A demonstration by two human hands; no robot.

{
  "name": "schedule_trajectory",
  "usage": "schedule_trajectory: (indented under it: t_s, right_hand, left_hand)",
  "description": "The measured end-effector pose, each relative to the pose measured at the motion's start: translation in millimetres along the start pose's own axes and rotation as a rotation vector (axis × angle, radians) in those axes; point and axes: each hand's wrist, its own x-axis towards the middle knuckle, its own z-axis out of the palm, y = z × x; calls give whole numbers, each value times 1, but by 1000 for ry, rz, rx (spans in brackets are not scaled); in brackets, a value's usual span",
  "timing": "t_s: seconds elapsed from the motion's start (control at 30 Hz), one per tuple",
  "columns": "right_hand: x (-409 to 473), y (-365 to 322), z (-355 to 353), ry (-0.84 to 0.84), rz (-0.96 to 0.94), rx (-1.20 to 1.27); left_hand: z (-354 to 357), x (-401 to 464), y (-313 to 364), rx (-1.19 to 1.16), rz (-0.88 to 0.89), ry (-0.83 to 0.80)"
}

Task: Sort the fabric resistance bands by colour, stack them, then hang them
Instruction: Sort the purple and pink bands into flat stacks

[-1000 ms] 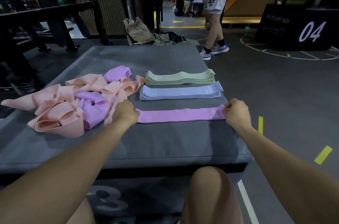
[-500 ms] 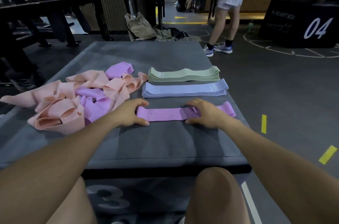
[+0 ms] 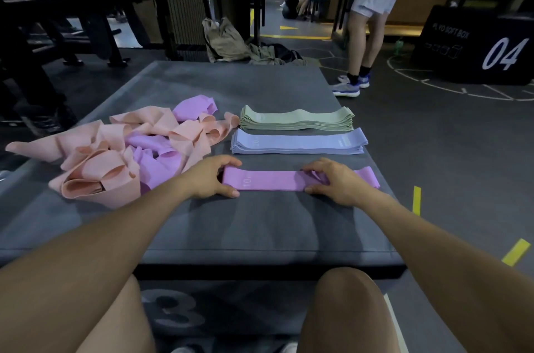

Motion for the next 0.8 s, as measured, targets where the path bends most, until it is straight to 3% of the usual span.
schedule_trajectory:
  t_s: [0.8]
  right_hand:
    - [-3, 6, -6, -20, 51, -10]
  left_hand:
    - [1, -5, 0, -199, -43, 12]
